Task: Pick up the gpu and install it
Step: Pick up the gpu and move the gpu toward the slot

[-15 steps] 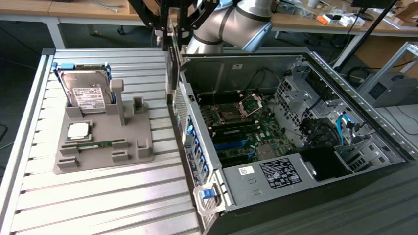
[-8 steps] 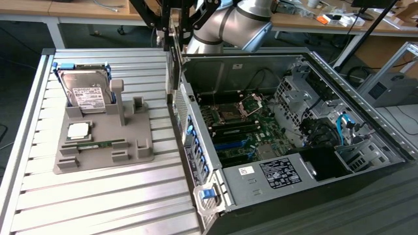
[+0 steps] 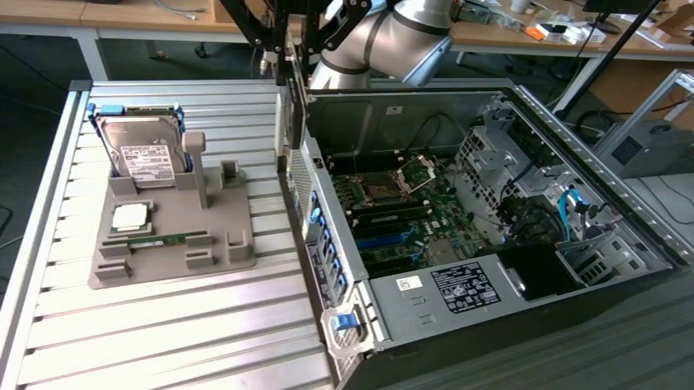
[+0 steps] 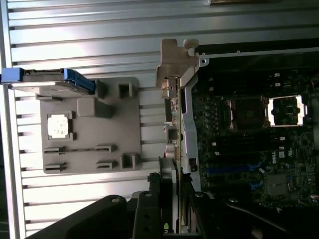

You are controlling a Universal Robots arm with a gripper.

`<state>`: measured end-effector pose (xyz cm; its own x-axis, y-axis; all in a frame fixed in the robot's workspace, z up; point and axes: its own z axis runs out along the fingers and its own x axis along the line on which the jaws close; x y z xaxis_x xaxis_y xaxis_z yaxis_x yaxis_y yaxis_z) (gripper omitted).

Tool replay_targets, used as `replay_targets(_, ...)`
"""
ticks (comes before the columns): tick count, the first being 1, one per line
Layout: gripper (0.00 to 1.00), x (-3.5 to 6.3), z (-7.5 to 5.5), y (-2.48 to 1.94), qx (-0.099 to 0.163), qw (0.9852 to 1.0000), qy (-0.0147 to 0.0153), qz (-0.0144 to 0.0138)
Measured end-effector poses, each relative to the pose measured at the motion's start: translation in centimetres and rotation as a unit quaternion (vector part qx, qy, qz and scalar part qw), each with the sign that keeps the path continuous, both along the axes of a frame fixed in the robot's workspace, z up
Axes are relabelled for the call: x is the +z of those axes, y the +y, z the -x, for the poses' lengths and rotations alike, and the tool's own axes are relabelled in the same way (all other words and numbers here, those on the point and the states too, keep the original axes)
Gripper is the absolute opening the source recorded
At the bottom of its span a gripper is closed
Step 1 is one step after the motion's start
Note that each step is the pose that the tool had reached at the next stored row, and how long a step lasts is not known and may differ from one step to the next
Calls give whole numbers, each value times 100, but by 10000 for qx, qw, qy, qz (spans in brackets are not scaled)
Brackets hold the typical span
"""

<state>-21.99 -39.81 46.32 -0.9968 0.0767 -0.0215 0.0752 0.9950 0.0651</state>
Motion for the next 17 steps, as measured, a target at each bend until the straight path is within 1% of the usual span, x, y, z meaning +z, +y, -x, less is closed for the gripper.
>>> replay_targets(17,27,-10,-72,-12,0,10000,0,3)
